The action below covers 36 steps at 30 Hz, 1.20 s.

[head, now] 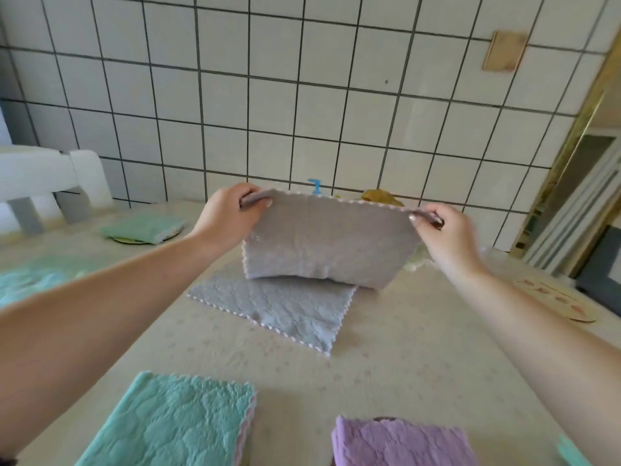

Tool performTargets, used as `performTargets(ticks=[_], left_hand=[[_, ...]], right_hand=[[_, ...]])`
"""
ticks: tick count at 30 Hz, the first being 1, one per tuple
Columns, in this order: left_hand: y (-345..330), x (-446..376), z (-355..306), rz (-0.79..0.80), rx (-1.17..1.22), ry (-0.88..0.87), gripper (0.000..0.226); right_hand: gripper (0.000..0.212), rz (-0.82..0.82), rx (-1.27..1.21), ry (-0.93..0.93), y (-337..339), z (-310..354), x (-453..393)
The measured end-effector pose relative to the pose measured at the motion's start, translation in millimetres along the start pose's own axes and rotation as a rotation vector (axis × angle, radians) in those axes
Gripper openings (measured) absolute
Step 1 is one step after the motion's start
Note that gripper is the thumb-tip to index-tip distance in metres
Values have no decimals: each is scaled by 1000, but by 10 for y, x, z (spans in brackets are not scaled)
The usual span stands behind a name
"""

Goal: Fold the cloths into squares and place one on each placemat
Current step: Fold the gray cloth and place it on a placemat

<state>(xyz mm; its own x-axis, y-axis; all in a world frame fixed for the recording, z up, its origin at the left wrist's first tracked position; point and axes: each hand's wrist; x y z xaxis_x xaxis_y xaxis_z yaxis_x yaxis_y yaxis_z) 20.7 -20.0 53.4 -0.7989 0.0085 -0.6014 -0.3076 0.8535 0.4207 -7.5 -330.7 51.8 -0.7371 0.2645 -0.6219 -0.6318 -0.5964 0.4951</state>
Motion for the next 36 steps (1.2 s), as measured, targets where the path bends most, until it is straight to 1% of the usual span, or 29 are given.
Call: performTargets(ticks=[1,4,6,8,9,12,15,17,19,21,22,24,26,29,31,32,36], left_hand=[[-1,126,-23,35,-4,16,11],[-17,504,-63,122,9,76,19],[-37,734,-63,194,43,144,15],[-58,930,-43,267,57,208,14],[-65,997,-12,294,56,232,16],[-73,1129,103,368,43,316,23],[-106,1205,193,446,28,392,28],[-148,1219,229,480,16,412,28],[-193,1192,275,479,8,426,29],[-241,1129,335,458,3,435,31],[-267,1088,370,442,-1,439,29],[-320,986,448,407,-15,445,20],[-379,868,537,383,-32,447,19],[-468,695,674,354,-44,475,24],[-514,587,763,337,-74,475,25],[-533,533,813,331,-94,464,23],[-571,353,990,330,-183,429,21]], right_hand=[[5,26,23,-22,62,-36,111],[20,123,-20,-132,186,-197,431],[17,208,-91,-219,249,-290,638],[10,293,-120,-268,294,-369,836],[8,331,-110,-280,301,-398,919],[11,382,-64,-300,289,-495,1101],[6,444,-17,-297,280,-569,1192],[11,487,39,-284,243,-613,1209],[12,518,80,-290,192,-645,1199],[19,516,103,-301,120,-695,1154],[19,509,106,-307,76,-723,1122],[12,487,103,-313,-14,-763,1039],[11,473,127,-318,-120,-803,928],[22,480,191,-324,-294,-858,740],[31,483,222,-331,-408,-888,624],[32,486,229,-334,-469,-910,568],[25,491,202,-374,-703,-989,367]])
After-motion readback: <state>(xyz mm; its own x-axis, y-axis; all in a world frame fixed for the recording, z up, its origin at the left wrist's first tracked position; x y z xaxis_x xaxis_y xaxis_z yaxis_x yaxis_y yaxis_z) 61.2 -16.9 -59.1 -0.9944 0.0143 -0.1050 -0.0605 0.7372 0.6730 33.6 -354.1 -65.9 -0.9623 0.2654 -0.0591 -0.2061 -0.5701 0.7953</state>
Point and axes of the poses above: each hand's wrist, its own x-axis away from the middle knuckle, its own y-axis out of the back of the hand, z = x × y, and after that the axes turned 7 degrees about x, right-handed
